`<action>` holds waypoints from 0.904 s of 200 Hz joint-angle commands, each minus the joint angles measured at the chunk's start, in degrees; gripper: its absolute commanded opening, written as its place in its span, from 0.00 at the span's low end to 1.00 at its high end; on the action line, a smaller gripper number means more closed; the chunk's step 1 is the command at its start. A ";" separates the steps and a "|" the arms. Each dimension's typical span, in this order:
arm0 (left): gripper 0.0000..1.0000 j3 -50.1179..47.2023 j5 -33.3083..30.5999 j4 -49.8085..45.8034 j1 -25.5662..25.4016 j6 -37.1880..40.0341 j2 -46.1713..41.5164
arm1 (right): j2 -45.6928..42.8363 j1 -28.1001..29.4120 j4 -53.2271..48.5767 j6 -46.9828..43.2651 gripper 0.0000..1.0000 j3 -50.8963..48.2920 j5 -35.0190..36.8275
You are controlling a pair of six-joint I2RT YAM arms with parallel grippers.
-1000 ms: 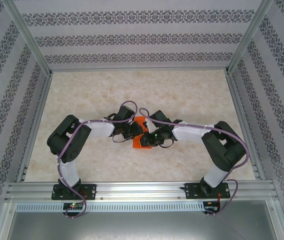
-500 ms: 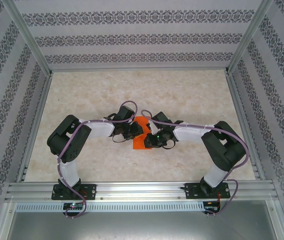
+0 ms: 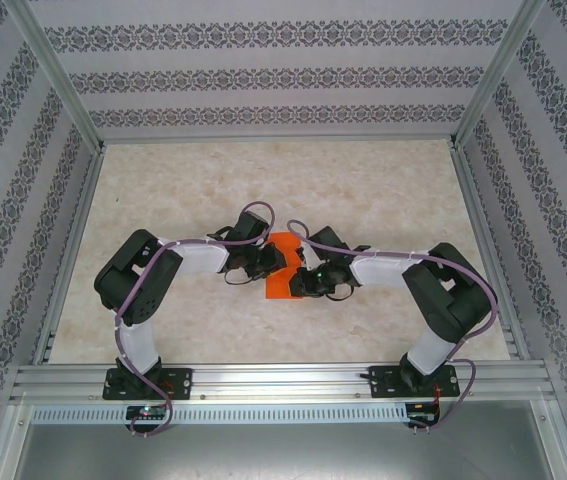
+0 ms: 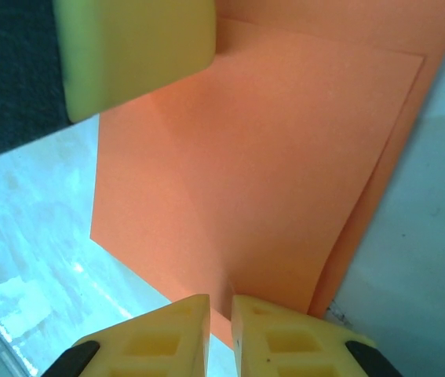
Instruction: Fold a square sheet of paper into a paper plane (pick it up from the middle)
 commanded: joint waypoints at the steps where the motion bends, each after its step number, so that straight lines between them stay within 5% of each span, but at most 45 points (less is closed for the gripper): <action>1: 0.18 0.25 -1.71 -3.25 -0.30 1.66 2.25 | -0.09 -0.73 -1.79 1.13 0.17 -2.82 1.35; 106: 0.17 0.25 -1.57 -3.03 -0.25 1.91 2.80 | -2.77 -2.01 -0.21 2.18 0.20 -6.68 -4.29; 181: 0.17 0.68 -1.53 -3.68 -0.25 2.30 2.69 | -2.02 -2.84 -0.89 3.25 0.19 -7.61 -1.35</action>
